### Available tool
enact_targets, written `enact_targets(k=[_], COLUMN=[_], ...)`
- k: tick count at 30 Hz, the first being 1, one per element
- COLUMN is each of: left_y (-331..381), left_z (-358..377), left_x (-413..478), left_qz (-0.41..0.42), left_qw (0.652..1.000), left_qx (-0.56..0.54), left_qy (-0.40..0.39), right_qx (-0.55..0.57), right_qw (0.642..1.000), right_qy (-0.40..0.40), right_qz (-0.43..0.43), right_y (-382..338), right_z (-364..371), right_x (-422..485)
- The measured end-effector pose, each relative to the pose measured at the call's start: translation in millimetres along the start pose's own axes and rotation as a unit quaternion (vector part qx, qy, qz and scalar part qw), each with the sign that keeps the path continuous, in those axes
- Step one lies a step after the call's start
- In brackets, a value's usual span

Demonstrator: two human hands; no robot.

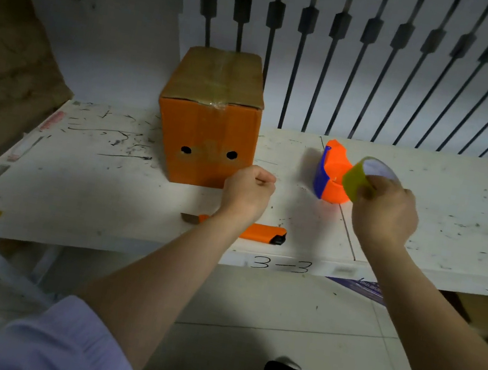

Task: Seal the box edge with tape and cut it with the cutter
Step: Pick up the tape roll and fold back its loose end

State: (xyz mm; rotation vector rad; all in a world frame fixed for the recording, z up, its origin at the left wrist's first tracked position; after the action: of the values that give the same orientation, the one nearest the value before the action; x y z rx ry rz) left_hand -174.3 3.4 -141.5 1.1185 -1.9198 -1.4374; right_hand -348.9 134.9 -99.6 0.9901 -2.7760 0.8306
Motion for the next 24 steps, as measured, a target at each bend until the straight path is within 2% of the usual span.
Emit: enact_targets(k=[3,8,12,18,22,24], left_y=[-5,-13,-13,-15,-14,-13], left_z=[12,26,33,44,45,40], left_x=[10,26,37,45,38,32], left_qz=[-0.002,-0.011,-0.005,-0.006,0.003,0.006], left_qw=[1.0,0.999,0.997,0.995,0.996,0.997], left_qx=[0.015,0.036,0.074,0.095,0.09,0.077], left_qy=[0.0,0.002,0.0,-0.007,-0.012,-0.008], right_qx=[-0.027,-0.05,-0.066,-0.014,-0.062,-0.043], right_qw=[0.999,0.996,0.995,0.996,0.997,0.999], right_qy=[0.013,-0.025,-0.051,-0.079,-0.011,0.018], right_qz=[0.027,0.069,0.062,0.044,0.032,0.005], right_y=[29,60,74,86,75,61], right_z=[4,31,53,68,56,50], right_x=[14,33,46,54,48,37])
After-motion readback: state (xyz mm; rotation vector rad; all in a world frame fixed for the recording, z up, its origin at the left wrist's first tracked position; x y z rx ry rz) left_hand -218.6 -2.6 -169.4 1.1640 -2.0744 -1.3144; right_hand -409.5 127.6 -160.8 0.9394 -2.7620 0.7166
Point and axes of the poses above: each hand's wrist, its own x-axis towards the middle knuckle, its own z-axis out of the palm, y = z × x, the point moved 7 cm from there along x, towards the middle knuckle, and after that the axes turned 10 degrees about -y, right-handed, at the moved point
